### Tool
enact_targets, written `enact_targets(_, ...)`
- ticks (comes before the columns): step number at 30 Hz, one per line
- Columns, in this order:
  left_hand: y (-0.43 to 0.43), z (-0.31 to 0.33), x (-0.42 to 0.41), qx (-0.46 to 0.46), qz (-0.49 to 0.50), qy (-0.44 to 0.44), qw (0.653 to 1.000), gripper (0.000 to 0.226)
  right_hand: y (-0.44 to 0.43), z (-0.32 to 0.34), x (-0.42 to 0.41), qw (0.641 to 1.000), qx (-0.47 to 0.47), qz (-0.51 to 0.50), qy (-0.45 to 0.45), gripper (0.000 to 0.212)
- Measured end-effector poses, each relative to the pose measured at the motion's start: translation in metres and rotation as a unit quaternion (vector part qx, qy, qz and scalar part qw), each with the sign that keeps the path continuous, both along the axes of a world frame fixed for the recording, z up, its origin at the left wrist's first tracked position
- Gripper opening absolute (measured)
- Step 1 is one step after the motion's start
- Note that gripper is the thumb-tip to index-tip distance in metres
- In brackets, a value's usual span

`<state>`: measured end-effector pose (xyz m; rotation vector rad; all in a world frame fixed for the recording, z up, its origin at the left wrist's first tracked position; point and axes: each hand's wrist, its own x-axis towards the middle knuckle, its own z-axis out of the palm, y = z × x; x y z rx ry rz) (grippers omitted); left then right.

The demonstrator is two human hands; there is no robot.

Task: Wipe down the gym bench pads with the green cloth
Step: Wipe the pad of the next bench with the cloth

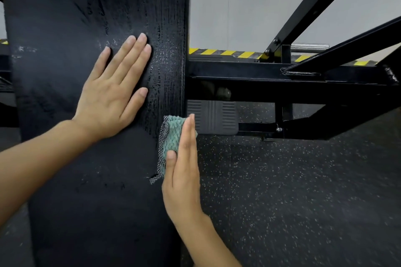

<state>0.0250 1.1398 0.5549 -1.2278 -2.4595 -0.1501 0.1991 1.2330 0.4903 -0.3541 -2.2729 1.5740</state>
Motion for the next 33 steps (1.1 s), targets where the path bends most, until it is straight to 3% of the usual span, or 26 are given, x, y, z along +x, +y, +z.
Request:
enact_targets(8,-0.01,-0.014,0.025,0.003,0.023,-0.006,1.0,0.061,0.02,0.017,-0.042,0.999,-0.02,-0.013,0.043,0.058)
enact_targets(21,-0.014,-0.024,0.038,0.001,0.037,-0.002,0.999,0.062,-0.011,-0.023,0.036,1.0,0.005,0.031,0.006,0.058)
enact_targets(33,-0.02,-0.04,0.069,0.011,0.071,-0.021,0.997,0.062,0.021,0.002,-0.025,0.997,-0.044,0.024,0.052,0.058)
